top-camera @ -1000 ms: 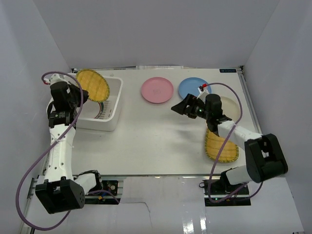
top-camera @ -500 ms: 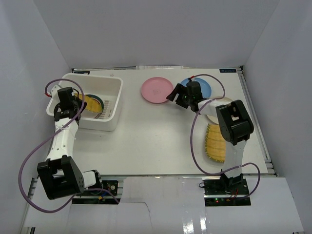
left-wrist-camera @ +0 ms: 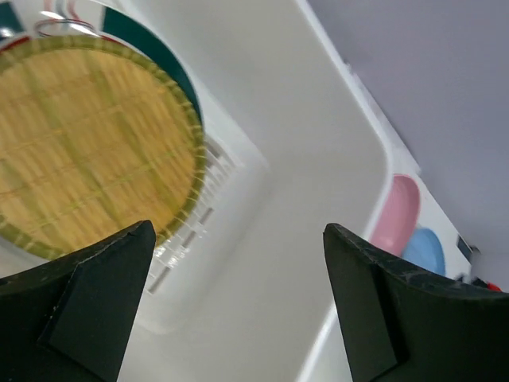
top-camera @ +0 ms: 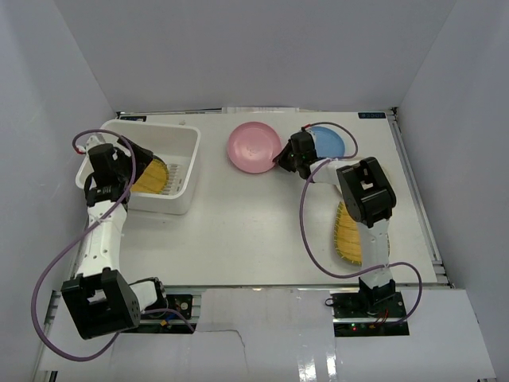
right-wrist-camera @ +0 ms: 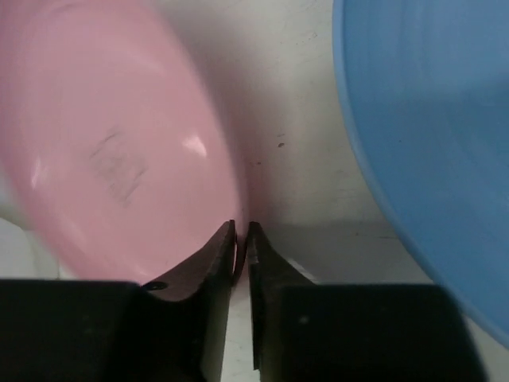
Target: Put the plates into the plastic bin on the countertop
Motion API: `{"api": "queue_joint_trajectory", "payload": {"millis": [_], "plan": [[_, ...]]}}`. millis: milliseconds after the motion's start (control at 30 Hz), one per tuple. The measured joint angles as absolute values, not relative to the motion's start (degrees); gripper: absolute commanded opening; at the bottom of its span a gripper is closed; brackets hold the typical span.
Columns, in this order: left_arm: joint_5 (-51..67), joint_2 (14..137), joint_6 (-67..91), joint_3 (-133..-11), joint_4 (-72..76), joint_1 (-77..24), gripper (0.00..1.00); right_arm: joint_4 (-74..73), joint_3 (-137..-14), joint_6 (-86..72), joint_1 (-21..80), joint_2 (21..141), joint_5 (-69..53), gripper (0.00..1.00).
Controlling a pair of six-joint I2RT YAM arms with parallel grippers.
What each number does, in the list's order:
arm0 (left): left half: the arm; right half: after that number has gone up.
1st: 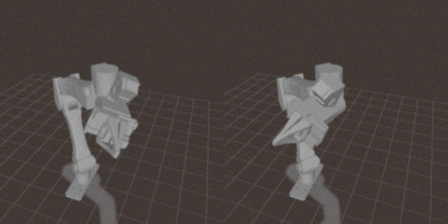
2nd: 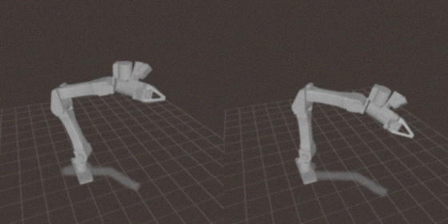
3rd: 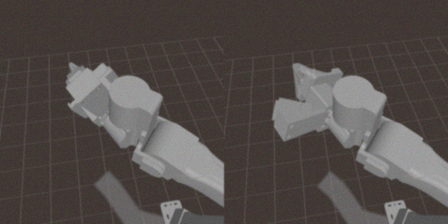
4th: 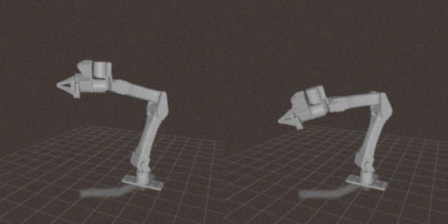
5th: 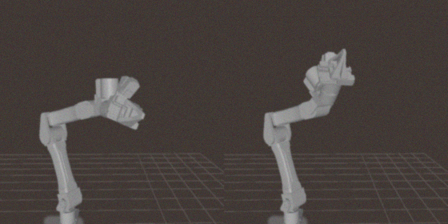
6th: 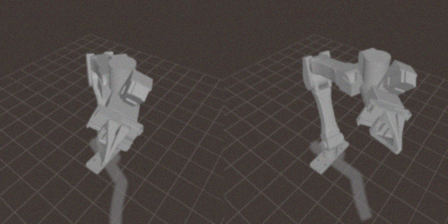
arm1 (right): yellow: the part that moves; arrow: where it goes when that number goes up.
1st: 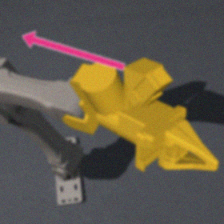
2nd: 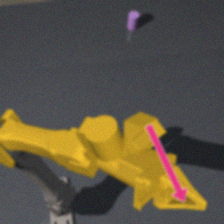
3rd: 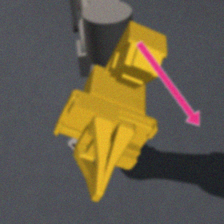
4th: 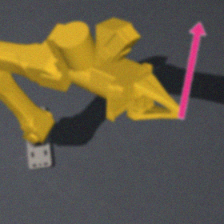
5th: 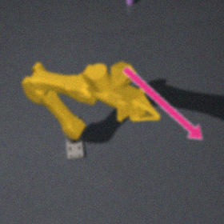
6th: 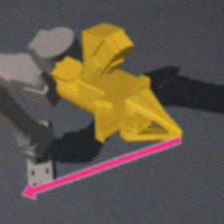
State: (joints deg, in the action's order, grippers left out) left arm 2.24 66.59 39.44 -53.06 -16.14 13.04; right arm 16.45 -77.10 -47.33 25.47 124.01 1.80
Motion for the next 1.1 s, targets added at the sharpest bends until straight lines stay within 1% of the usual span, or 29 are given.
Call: {"api": "queue_joint_trajectory", "payload": {"millis": [67,133,200,300,433,533,600,733,800,833,867,933,967,1033,1067,1100], "plan": [[6.13,65.10,39.42,-53.06,-16.05,12.91,0.98,18.04,-75.92,-48.47,25.19,123.90,1.39,0.08],[9.30,62.89,39.24,-53.06,-16.32,12.58,0.98,19.53,-72.53,-49.12,25.15,121.86,1.52,0.08],[12.53,60.23,38.89,-53.06,-16.27,11.92,0.97,19.86,-67.94,-48.80,25.15,118.19,1.26,0.08],[17.93,56.90,38.35,-53.32,-16.25,9.41,0.94,20.25,-61.04,-47.33,25.19,110.26,1.58,0.08],[24.03,56.62,36.25,-55.55,-17.02,-0.08,0.91,22.24,-52.62,-43.11,25.15,95.66,1.15,0.08],[27.09,57.58,34.39,-56.93,-18.31,-7.60,0.90,23.77,-46.06,-40.38,24.77,83.59,-1.93,0.08],[27.90,58.48,33.26,-57.17,-19.09,-11.81,0.89,23.53,-43.57,-38.94,24.71,77.60,-4.34,0.08],[27.83,62.78,31.31,-57.78,-20.16,-17.72,0.86,23.09,-40.66,-37.30,24.49,70.08,-9.65,0.08],[27.35,66.37,30.39,-58.33,-20.29,-20.16,0.81,22.44,-39.57,-36.95,24.49,68.25,-11.84,0.08],[27.00,67.85,30.15,-58.37,-20.32,-21.08,0.77,21.96,-39.22,-36.88,24.49,67.79,-12.75,0.08],[26.63,68.99,29.93,-58.37,-20.40,-21.87,0.63,21.58,-38.96,-36.80,24.51,67.57,-13.61,0.08],[25.91,70.63,29.85,-58.37,-20.40,-23.09,0.46,20.53,-38.50,-36.60,24.49,67.42,-14.66,0.08],[25.76,70.96,29.32,-58.37,-20.25,-23.51,0.27,19.86,-38.37,-36.49,24.49,67.44,-15.00,0.08],[25.30,71.07,29.34,-58.37,-19.99,-23.94,0.10,19.35,-38.00,-36.40,24.49,67.44,-15.90,0.09],[23.90,71.07,29.36,-58.39,-20.12,-24.14,0.00,19.38,-37.93,-36.42,24.49,67.44,-16.10,0.15],[22.26,71.20,29.23,-58.39,-20.58,-24.12,0.00,19.79,-37.93,-36.47,24.51,67.40,-16.75,0.43]]}}
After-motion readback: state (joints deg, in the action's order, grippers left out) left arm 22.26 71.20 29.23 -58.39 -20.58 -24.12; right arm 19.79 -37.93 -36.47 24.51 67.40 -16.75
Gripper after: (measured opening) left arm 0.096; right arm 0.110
